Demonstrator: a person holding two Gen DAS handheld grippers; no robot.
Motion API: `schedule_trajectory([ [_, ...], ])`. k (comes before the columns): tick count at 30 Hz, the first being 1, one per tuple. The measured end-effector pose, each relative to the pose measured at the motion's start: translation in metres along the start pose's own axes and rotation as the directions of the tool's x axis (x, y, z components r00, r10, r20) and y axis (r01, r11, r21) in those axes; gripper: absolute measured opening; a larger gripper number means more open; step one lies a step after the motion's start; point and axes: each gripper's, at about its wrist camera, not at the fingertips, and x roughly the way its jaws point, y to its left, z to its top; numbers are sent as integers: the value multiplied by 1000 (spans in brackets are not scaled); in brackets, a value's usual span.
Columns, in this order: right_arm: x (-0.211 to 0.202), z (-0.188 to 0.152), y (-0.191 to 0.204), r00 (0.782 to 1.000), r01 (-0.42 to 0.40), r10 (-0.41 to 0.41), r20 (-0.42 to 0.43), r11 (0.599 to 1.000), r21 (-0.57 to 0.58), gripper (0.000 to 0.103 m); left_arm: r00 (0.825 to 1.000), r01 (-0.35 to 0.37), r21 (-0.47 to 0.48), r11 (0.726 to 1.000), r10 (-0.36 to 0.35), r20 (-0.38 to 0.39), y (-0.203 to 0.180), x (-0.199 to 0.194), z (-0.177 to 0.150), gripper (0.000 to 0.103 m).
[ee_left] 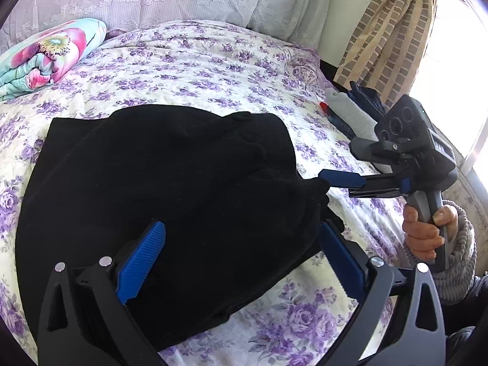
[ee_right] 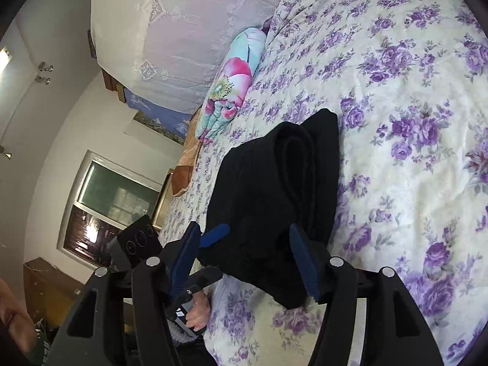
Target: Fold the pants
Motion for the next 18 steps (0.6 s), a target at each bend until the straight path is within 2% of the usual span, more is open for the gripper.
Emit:
schedule_trajectory([
  [5,5,0,-5,999,-43,43,-7,999,26,68,1000,-13,10,1000,13,-5,0,1,-2,98],
  [7,12,-3,-3,998,-59,59,-36,998,22,80,1000,-26,13,1000,26,-11,0,3,-3,98],
  [12,7,-9,18,991,-104,98,-96,993,-56,85,999,-38,26,999,38,-14,-2,3,-4,98],
  [15,9,-15,34,986,-76,54,-157,987,-138,87,999,-34,24,999,34,-13,-1,4,-4,98],
  [18,12,-9,36,992,-37,19,-127,990,-140,87,999,-37,26,999,38,-12,-1,3,-4,98],
])
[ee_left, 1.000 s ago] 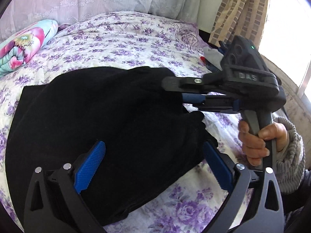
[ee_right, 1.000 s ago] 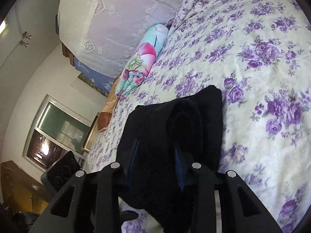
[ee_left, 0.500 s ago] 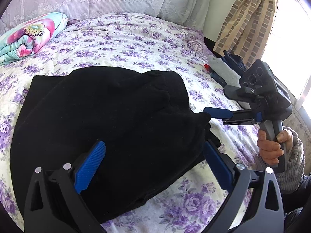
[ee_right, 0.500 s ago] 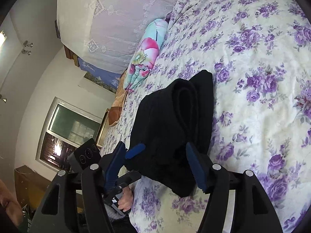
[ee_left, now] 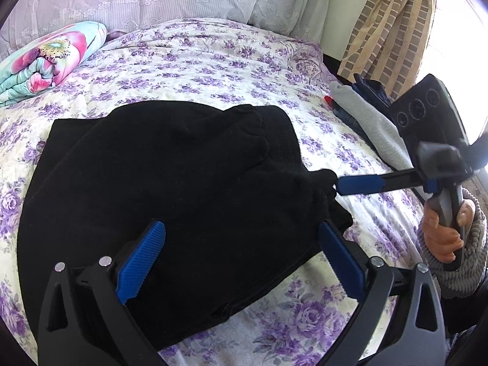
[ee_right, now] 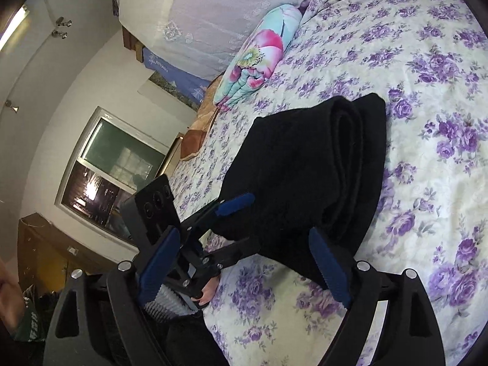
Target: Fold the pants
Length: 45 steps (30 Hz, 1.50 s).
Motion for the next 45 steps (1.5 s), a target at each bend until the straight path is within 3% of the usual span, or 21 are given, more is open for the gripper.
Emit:
schedule_trajectory([
  [4,4,12,-9,999,-29,28,18,999,24,89,1000,1,-6,1000,-1,3,2,-2,-1,98],
  [8,-8,19,-25,991,-127,119,65,983,136,89,1000,-1,-6,1000,1,6,1,-4,-3,98],
  [14,-25,18,-40,991,-76,53,127,980,183,90,1000,-10,4,1000,10,9,0,-3,-4,98],
  [18,-2,16,-40,994,-90,77,78,982,169,77,1000,-19,11,1000,18,8,-1,-2,-5,98],
  [20,8,16,-38,997,-62,54,55,986,158,76,1000,-22,10,1000,22,6,-2,-2,-5,98],
  [22,13,14,-37,999,-13,8,38,989,149,64,1000,-23,10,1000,23,6,-2,-1,-5,98],
  [25,4,9,-40,999,-5,-3,49,986,168,46,1000,-22,9,1000,22,6,-2,-1,-5,98],
  [30,4,5,-37,998,46,-51,34,992,119,38,1000,-27,11,1000,27,5,-2,-1,-5,98],
  [32,10,7,-35,996,86,-88,13,992,93,27,1000,-28,10,1000,28,5,-1,0,-5,98],
  [33,13,7,-34,991,136,-137,-2,988,77,16,1000,-26,9,1000,26,5,-1,0,-5,98],
  [36,10,2,-24,975,223,-223,-7,974,28,11,1000,-30,14,999,29,7,-2,0,-6,98],
  [40,-6,-10,6,964,265,-265,1,962,-62,7,999,-42,23,999,41,31,-6,-8,-6,98],
  [43,0,-23,-13,952,302,-302,-50,953,-17,7,998,-29,33,999,27,55,-11,-14,-5,98],
  [45,-4,-24,-24,968,249,-247,-47,967,49,8,999,-24,38,999,22,49,-14,-14,-2,98],
])
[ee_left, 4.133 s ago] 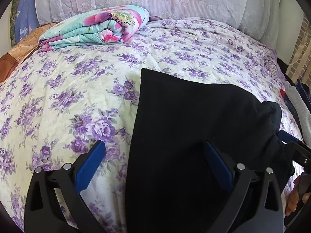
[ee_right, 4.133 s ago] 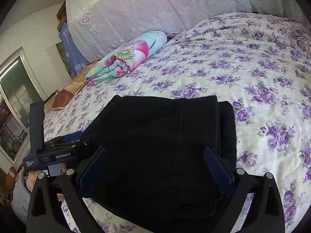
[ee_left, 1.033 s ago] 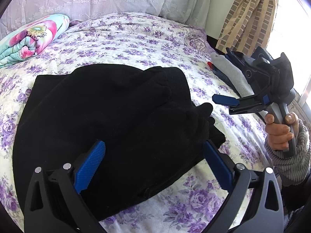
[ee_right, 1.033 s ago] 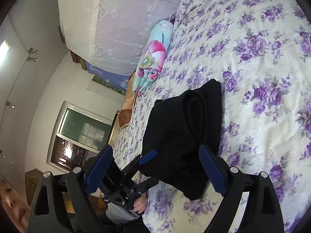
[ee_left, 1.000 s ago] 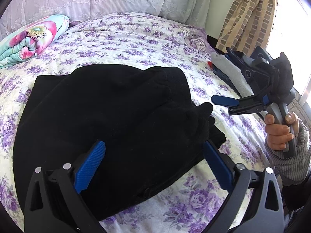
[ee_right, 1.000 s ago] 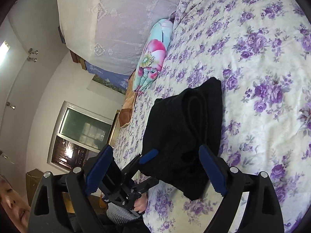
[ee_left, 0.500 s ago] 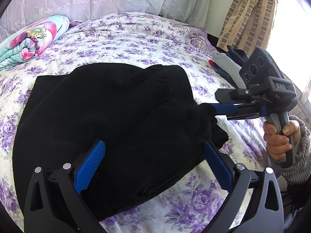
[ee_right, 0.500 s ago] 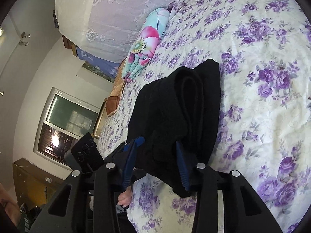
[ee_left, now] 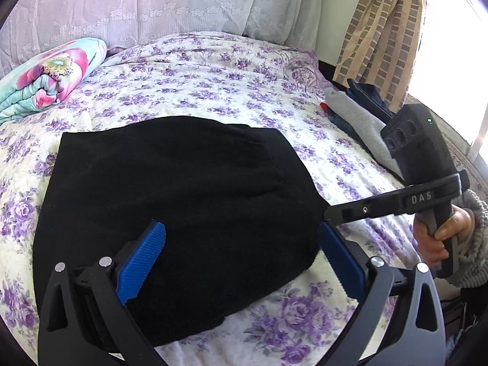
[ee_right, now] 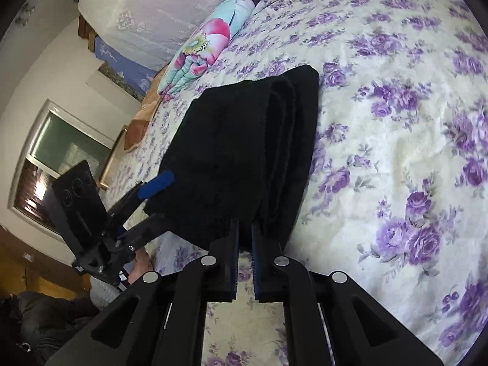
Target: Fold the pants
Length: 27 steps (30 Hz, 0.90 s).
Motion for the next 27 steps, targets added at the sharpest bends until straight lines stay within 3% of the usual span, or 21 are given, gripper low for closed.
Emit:
schedule_trajectory([
  [2,-9,6,0,999,-45,45,14,998,38,14,1000,3,2,1000,-3,-4,-3,0,3,98],
  [4,-29,18,9,992,-57,54,113,998,24,37,1000,3,3,1000,-3,3,-6,1,7,98],
  [6,-40,34,23,977,-87,89,193,996,-16,46,1000,9,-3,1000,-9,11,-8,0,11,98],
  [8,-30,51,39,967,-152,159,199,987,-49,51,1000,20,-14,1000,-19,14,-9,2,15,98],
  [11,8,67,50,964,-221,225,142,974,-40,61,1000,15,-16,1000,-15,-16,-10,10,13,98],
  [13,41,75,41,974,-204,203,100,979,-1,68,996,-27,-23,999,25,-88,-5,28,6,98],
  [14,58,78,28,986,-151,147,82,988,45,68,994,-36,-25,999,33,-105,-3,33,4,98],
  [15,69,78,14,991,-121,115,71,989,83,60,994,-43,-16,999,41,-101,-2,35,3,98],
  [16,72,77,4,986,-146,137,97,985,95,48,994,-49,-10,999,48,-95,-4,34,3,98],
  [18,66,76,-2,982,-162,149,117,981,110,46,995,-44,-9,999,43,-95,-3,33,2,98],
  [20,52,71,5,979,-152,135,150,982,108,64,995,-49,-15,999,48,-87,-3,28,2,98],
  [21,36,66,11,974,-132,114,194,988,83,89,996,-53,-20,998,51,-79,-2,23,3,98],
  [22,22,63,17,965,-90,73,252,994,55,99,997,-56,-26,998,54,-62,0,15,4,98],
  [24,-9,53,22,929,24,-24,370,1000,6,99,997,-77,-42,996,76,-20,10,-3,2,98],
  [25,-17,49,20,921,64,-57,386,998,-5,99,996,-93,-59,994,93,0,19,-15,0,98],
  [27,-18,47,1,947,41,-48,317,999,28,99,992,-123,-98,988,124,7,38,-32,-4,98],
])
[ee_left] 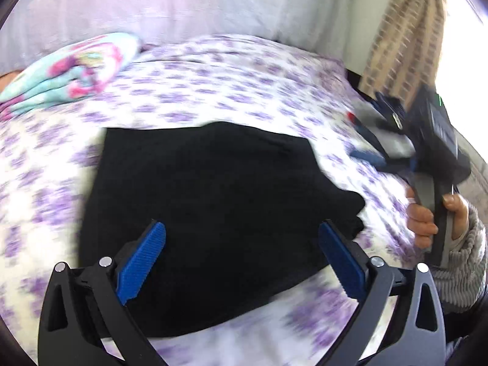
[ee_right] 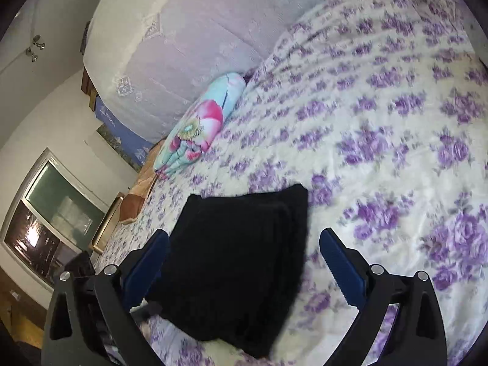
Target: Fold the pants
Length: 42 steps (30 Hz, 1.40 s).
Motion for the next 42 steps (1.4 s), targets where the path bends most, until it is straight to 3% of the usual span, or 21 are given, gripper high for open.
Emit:
schedule_trajectory([
  [3,17,-14,-42,990,-60,84,-111,977,204,99,999,-37,-101,994,36,-5,40,-20,-2,98],
  [6,19,-17,-45,986,-104,126,-106,976,191,99,1000,-30,-229,973,28,-14,82,-31,-6,98],
  [10,25,-18,-47,984,-123,144,-105,974,188,99,994,78,-402,912,-102,-38,132,-19,-15,98],
  [12,16,-25,-46,985,-143,156,-76,978,151,99,993,87,-401,912,-111,-35,134,-16,-15,98],
  [15,-4,-42,-45,979,-204,203,27,977,63,99,991,85,-332,940,-115,-71,122,-7,-13,98],
  [18,-7,-42,-49,974,-226,223,49,971,73,99,986,54,-251,967,-91,-137,109,5,-12,98],
  [25,-3,-33,-53,971,-240,238,26,964,117,99,957,190,-250,949,-235,-167,106,3,-20,98],
  [28,-12,-28,-74,940,-341,329,92,906,249,99,945,248,-259,933,-293,-148,109,-2,-24,98],
  [30,-14,-26,-93,908,-418,379,177,836,356,99,940,259,-281,924,-308,-148,110,1,-22,98],
  [32,-8,-21,-101,892,-452,409,193,792,410,99,937,261,-305,916,-316,-148,111,10,-17,98],
  [33,-1,-16,-102,889,-455,423,174,775,439,99,937,257,-307,916,-314,-152,111,13,-14,98],
  [35,9,-8,-96,893,-439,434,120,778,450,99,939,240,-293,926,-298,-171,104,19,-9,98],
  [39,43,12,-66,937,-267,331,-114,886,379,99,937,244,-269,931,-299,-183,97,23,-6,98],
  [42,73,20,-38,936,-92,170,-308,963,254,100,929,274,-296,915,-332,-165,101,22,-5,98],
])
